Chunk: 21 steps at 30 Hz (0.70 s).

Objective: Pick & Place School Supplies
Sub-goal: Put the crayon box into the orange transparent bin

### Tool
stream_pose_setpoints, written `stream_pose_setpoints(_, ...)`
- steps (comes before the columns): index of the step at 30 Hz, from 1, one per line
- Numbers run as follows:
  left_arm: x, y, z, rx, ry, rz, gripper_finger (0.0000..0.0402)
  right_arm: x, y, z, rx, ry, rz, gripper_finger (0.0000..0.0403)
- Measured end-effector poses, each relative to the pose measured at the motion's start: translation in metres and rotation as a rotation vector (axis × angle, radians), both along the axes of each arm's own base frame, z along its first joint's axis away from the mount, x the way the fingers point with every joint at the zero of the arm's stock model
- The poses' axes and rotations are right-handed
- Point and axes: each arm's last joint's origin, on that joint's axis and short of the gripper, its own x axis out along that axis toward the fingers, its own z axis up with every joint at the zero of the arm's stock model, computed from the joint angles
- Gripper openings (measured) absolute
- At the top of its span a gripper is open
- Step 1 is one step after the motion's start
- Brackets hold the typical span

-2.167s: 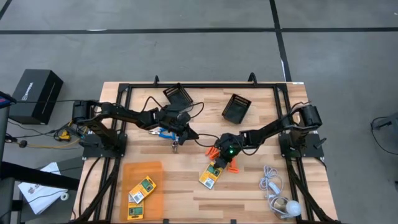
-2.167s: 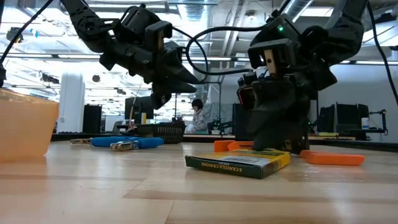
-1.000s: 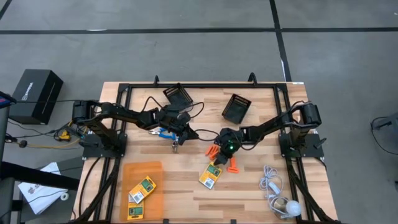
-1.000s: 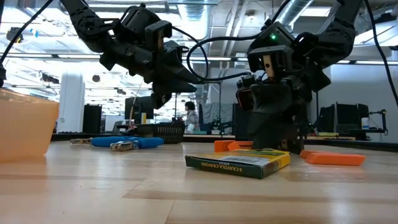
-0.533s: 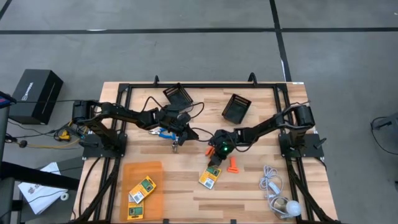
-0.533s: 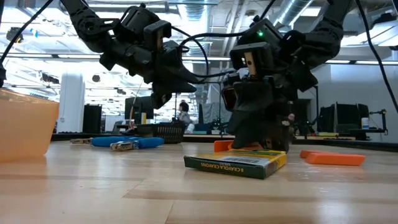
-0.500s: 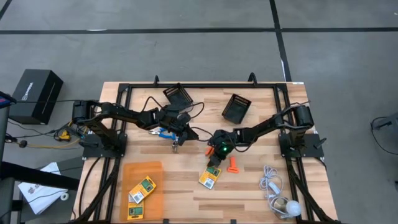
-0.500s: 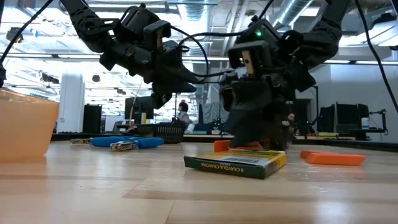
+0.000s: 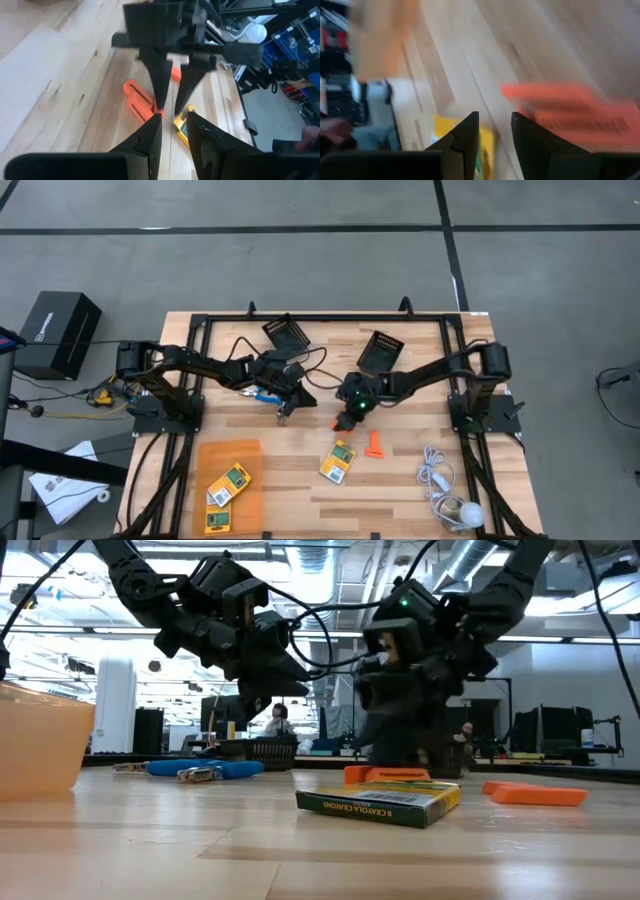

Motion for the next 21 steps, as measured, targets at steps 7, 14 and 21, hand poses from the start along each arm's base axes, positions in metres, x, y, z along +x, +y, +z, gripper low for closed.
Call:
stream_pose_setpoints(7,0.000,0.000,0.001,0.002,-0.010,0.001,0.0085,-0.020,0.008,-0.005,-0.005,0.087,0.052,0.0108)
stream_pose_setpoints(14,0.001,0.000,0.001,0.008,-0.017,0.008,0.0085,-0.021,0.023,-0.009,0.016,0.114,0.094,0.0108)
stream_pose_setpoints(21,0.001,0.000,0.001,0.008,-0.016,0.007,0.0085,-0.023,0.034,-0.010,0.013,0.132,0.104,0.0108)
